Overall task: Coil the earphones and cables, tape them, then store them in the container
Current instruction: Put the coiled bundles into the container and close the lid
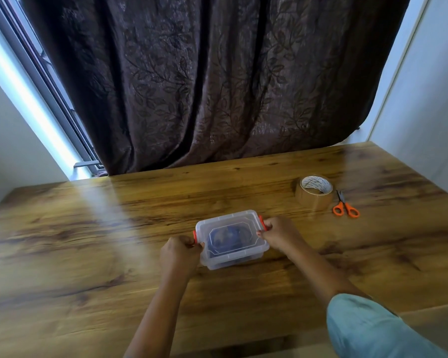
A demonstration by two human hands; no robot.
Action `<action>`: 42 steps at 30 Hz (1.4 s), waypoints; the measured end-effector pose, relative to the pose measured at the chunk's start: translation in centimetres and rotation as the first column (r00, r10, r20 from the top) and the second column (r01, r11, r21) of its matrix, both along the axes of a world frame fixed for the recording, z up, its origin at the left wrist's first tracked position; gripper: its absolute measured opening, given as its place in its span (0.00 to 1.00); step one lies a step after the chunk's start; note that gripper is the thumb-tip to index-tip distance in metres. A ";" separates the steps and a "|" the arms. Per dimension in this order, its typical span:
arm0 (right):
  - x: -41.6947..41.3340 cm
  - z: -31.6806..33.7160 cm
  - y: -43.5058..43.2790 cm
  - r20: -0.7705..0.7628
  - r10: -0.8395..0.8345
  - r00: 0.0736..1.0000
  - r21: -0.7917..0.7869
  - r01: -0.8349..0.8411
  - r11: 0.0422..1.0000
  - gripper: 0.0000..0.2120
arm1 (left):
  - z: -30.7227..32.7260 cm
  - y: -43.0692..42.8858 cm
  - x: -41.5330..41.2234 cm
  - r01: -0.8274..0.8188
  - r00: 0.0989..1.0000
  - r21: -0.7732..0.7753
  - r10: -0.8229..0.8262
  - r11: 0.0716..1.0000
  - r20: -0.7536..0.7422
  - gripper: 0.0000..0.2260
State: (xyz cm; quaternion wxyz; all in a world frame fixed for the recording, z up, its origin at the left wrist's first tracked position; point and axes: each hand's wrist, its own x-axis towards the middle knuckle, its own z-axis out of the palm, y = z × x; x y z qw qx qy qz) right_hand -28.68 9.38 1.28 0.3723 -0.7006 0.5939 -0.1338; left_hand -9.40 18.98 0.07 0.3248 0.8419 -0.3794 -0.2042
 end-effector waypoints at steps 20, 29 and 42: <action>-0.3 -1.9 1.8 0.088 -0.006 0.996 -0.173 0.021 0.985 0.17 | -1.2 1.1 -1.7 0.044 0.991 -0.051 -0.037 0.998 0.130 0.15; -0.2 1.4 -4.4 0.205 -0.031 0.978 -0.261 0.085 0.962 0.19 | 3.3 -5.4 -2.0 0.034 0.999 -0.185 -0.034 0.982 0.001 0.05; 3.3 0.1 -16.1 0.207 -0.129 0.970 -0.181 0.168 0.969 0.15 | 2.5 -19.4 0.6 0.032 0.994 -0.062 -0.038 0.998 -0.106 0.06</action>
